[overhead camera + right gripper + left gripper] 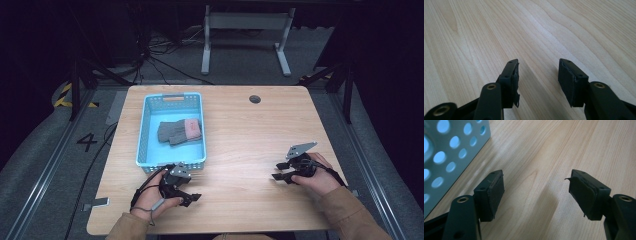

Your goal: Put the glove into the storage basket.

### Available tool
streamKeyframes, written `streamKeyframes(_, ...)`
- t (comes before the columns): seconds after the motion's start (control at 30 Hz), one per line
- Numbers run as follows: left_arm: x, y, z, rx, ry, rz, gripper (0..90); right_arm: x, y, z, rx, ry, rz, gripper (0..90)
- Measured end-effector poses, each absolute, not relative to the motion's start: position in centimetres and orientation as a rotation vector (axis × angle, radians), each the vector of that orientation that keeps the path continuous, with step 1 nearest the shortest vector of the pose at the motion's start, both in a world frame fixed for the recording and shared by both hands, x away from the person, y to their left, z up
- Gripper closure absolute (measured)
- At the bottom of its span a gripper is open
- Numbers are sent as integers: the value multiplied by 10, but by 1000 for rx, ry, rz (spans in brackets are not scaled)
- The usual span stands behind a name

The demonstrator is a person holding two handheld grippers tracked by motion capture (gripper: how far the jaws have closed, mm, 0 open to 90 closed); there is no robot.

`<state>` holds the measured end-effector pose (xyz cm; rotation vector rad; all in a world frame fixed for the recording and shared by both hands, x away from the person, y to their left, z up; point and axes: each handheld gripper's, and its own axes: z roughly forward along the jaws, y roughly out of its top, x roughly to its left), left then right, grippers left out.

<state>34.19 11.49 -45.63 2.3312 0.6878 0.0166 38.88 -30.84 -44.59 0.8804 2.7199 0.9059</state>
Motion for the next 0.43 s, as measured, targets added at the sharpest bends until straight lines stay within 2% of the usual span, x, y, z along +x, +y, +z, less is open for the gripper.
streamKeyframes(0.43,343,117,-457,2333,694,31,287,388,-309,-444,878,2705,914,516)
